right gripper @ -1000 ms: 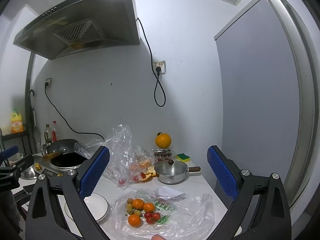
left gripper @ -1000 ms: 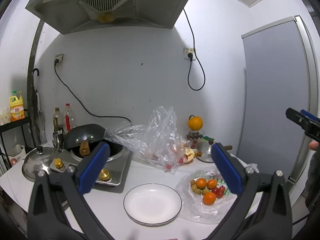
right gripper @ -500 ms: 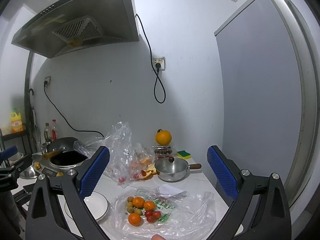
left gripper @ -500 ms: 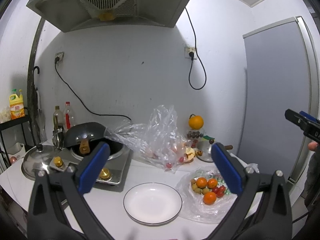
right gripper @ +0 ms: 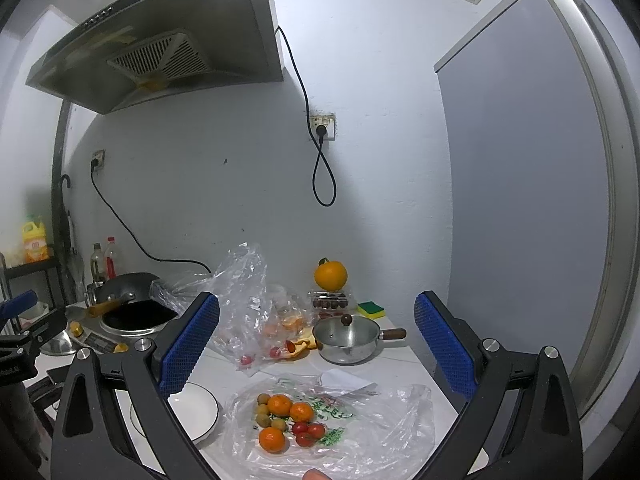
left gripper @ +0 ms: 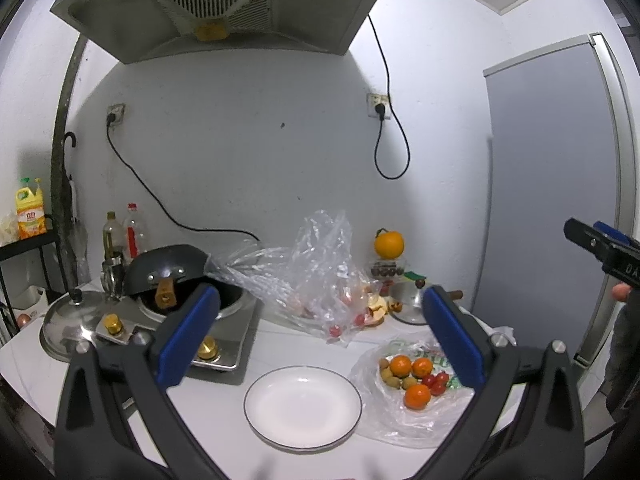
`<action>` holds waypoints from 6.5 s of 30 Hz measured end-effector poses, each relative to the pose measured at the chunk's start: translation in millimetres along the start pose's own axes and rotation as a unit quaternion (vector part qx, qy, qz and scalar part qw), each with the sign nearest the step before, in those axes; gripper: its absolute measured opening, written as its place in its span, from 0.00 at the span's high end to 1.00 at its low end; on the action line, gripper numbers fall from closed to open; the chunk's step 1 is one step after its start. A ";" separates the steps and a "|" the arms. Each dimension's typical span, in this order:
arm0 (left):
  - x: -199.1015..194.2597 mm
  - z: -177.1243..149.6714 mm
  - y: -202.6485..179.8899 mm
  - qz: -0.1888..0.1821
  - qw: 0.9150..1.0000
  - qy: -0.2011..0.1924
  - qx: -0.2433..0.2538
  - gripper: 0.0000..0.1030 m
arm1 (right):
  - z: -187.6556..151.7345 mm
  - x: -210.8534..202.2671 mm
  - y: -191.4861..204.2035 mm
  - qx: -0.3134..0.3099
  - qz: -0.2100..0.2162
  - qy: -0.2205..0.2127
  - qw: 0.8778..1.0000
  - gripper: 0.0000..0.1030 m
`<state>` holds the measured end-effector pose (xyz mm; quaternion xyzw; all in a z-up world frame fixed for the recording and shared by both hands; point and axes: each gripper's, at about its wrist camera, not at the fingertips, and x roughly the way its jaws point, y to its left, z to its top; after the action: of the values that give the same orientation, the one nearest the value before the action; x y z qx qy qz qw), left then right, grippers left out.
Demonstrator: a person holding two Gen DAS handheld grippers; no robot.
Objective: Organize fruits
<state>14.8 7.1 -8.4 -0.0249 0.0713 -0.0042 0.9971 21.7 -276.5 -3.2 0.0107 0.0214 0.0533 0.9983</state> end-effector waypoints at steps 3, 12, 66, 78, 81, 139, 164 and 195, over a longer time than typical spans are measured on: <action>0.1 -0.2 0.8 0.000 1.000 0.000 -0.001 0.00 | 0.1 0.6 0.0 -0.001 0.000 0.001 1.000 0.03; 1.2 -0.2 0.8 -0.001 1.000 0.001 -0.001 0.00 | 0.6 2.1 0.8 -0.002 0.002 0.001 1.000 0.03; 162.5 -113.5 -135.9 -0.044 0.972 0.212 0.095 0.03 | -114.6 121.2 -69.1 -0.025 0.094 0.153 0.983 0.13; 205.1 -156.6 -164.6 -0.082 0.946 0.284 0.131 0.22 | -145.7 143.7 -79.8 -0.012 0.115 0.195 0.974 0.20; 214.7 -165.9 -167.4 -0.085 0.941 0.299 0.136 0.31 | -152.4 149.6 -80.3 -0.009 0.118 0.207 0.971 0.26; 177.7 -140.0 -74.7 -0.107 0.962 0.244 0.065 0.55 | -218.5 194.8 22.7 -0.098 0.098 0.332 0.933 0.71; 143.4 -133.0 15.9 -0.047 0.974 0.217 0.031 0.55 | -155.3 167.0 96.1 -0.108 0.145 0.264 0.947 0.71; 192.3 -163.3 78.0 -0.012 0.965 0.258 0.043 0.55 | -163.8 222.2 208.7 -0.094 0.262 0.267 0.922 0.71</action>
<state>182.2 74.8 -201.0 0.0187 0.3260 -0.0260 0.9448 213.2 -42.1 -171.1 -0.0926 0.2788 0.3160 0.9021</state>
